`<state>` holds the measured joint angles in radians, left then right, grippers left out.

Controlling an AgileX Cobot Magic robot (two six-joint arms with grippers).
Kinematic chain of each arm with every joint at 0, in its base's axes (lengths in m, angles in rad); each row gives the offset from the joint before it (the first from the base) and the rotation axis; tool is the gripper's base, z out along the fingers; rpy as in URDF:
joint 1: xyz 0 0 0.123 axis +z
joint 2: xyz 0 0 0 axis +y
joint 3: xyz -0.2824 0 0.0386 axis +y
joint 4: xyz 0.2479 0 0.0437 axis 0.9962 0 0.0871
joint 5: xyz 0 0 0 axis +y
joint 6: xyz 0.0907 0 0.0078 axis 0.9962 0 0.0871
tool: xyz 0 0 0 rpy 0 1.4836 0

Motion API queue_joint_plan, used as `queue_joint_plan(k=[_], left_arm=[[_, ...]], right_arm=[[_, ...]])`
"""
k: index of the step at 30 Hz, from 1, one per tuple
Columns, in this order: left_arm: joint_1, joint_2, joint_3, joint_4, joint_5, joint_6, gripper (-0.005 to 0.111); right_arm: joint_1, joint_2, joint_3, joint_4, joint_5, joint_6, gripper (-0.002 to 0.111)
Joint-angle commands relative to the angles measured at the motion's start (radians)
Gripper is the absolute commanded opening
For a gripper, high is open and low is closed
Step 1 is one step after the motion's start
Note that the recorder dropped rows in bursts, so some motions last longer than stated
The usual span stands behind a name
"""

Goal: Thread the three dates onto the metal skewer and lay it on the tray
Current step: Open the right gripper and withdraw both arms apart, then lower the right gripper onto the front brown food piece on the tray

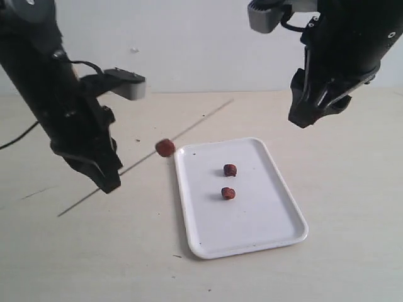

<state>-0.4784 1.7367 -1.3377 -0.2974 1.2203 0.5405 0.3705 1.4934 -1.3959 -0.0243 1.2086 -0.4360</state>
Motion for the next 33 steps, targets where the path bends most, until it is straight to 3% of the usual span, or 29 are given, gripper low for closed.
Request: queue_joint_plan(k=[1,8,19,33], left_arm=[[0.114,-0.063,0.000,-0.046,0.001,0.009,0.000],[0.200,-0.128,0.000,-0.058,0.001,0.009,0.000],[0.201,-0.150,0.000,-0.053,0.001,0.007,0.000],[0.234,-0.150,0.000,-0.027,0.001,0.001,0.000]], right_arm=[[-0.005,-0.017,-0.007,-0.012,0.012,0.169,0.050],[-0.005,-0.013,-0.007,0.068,-0.027,0.319,0.050],[-0.005,0.046,-0.007,0.177,-0.054,0.475,0.050],[-0.005,0.372,-0.007,0.182,-0.281,0.935,0.052]])
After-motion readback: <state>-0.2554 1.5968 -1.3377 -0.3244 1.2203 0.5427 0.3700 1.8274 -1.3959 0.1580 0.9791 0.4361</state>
